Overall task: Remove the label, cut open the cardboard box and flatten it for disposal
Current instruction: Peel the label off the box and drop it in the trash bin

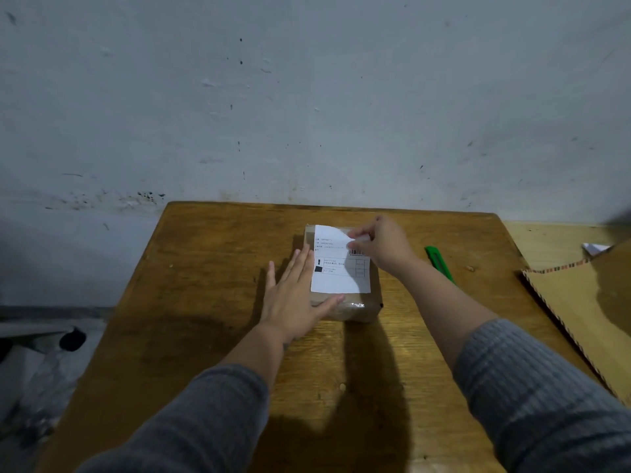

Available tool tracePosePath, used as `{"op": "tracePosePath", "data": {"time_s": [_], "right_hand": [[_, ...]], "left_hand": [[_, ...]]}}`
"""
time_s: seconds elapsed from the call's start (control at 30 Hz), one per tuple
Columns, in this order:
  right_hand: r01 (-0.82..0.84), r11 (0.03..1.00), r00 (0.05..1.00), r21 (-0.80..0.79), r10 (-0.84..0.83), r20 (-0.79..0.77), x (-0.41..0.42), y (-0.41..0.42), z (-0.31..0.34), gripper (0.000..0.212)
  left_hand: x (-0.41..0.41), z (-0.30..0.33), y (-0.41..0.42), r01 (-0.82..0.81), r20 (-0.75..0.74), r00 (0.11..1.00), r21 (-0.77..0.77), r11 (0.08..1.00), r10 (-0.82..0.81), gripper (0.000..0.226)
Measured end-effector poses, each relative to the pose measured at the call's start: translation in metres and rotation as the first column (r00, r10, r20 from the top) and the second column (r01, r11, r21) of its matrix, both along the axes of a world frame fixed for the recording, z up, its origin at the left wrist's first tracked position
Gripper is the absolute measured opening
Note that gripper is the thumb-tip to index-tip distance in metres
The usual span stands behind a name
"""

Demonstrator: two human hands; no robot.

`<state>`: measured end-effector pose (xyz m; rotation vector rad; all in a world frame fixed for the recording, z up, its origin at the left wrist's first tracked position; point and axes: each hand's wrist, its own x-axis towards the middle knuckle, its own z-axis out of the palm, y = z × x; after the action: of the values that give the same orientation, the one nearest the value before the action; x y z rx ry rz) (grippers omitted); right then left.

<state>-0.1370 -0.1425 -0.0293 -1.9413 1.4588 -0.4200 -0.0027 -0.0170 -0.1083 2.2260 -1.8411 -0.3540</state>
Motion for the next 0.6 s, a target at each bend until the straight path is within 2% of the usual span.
{"op": "tracePosePath", "data": {"time_s": [0.17, 0.33, 0.43, 0.5, 0.57, 0.6], "right_hand": [[0.017, 0.999, 0.999, -0.05, -0.015, 0.039, -0.005, 0.004, 0.005, 0.007], [-0.01, 1.0, 0.999, -0.029, 0.012, 0.05, -0.013, 0.004, 0.016, 0.011], [0.08, 0.995, 0.993, -0.06, -0.074, 0.093, -0.02, 0.002, 0.024, 0.009], [0.125, 0.984, 0.991, -0.127, -0.117, 0.066, -0.026, 0.001, 0.027, 0.011], [0.137, 0.978, 0.991, -0.16, -0.136, 0.017, -0.032, 0.004, 0.031, 0.015], [0.144, 0.975, 0.989, -0.172, -0.147, -0.005, -0.035, 0.006, 0.032, 0.011]], "left_hand": [[-0.001, 0.003, 0.0, 0.001, -0.009, 1.0, -0.006, 1.0, -0.001, 0.099], [-0.001, 0.004, 0.0, 0.002, -0.023, 1.0, 0.004, 1.0, -0.002, 0.1], [-0.002, 0.008, 0.0, 0.008, -0.007, 1.0, 0.026, 1.0, -0.008, 0.101], [-0.001, 0.012, 0.001, 0.017, -0.021, 1.0, 0.042, 0.999, -0.016, 0.1], [0.0, 0.018, 0.001, -0.006, -0.055, 0.998, -0.007, 1.0, 0.005, 0.096], [-0.001, 0.022, -0.001, -0.036, -0.087, 0.996, -0.088, 0.995, 0.029, 0.091]]}}
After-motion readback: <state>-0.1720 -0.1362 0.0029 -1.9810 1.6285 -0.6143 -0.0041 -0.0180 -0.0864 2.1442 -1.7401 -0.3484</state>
